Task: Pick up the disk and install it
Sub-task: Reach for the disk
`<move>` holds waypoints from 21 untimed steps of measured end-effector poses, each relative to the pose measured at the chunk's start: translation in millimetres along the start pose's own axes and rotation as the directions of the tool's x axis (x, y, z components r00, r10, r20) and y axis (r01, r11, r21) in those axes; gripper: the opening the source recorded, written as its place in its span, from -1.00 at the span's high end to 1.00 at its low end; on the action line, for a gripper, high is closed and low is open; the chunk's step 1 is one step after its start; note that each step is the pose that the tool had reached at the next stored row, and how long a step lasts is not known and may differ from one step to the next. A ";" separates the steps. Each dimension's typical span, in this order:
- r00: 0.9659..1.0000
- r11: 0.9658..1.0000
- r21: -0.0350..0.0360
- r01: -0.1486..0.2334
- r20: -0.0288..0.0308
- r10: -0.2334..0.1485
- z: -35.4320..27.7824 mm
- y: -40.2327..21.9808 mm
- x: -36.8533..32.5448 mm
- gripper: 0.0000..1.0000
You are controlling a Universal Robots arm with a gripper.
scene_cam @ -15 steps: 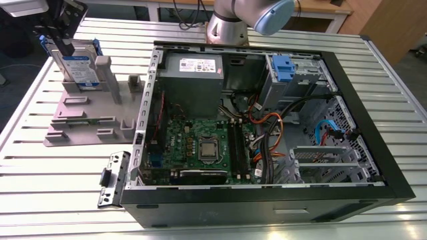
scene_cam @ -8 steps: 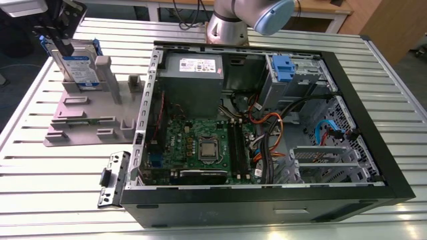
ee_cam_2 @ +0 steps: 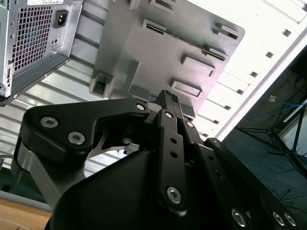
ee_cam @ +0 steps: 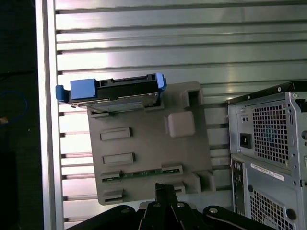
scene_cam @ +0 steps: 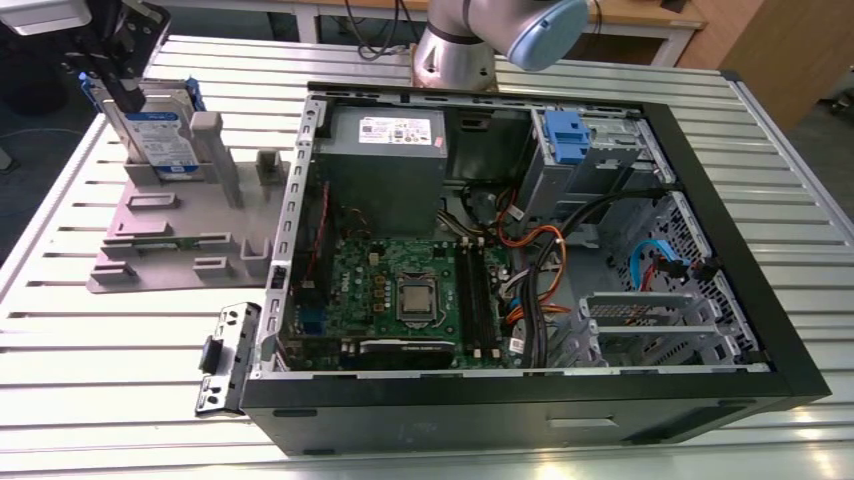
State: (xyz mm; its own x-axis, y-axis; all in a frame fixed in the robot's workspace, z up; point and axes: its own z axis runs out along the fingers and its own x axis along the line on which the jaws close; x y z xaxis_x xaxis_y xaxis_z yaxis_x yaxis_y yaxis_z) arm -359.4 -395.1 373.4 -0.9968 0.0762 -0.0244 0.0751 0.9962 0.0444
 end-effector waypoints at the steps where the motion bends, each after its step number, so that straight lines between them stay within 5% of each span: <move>1: 1.000 1.000 0.000 0.000 0.000 0.000 0.0 0.0 0.2 0.80; 12: 1.000 1.000 0.000 0.000 0.000 0.000 4.0 0.5 4.7 0.80; 21: 1.000 1.000 0.000 0.000 0.000 0.000 6.0 7.4 6.3 0.80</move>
State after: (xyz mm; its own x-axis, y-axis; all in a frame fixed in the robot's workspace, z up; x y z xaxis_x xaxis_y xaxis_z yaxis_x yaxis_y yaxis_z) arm -365.0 -387.0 367.6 -0.9968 0.0762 -0.0246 0.0751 0.9962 0.0445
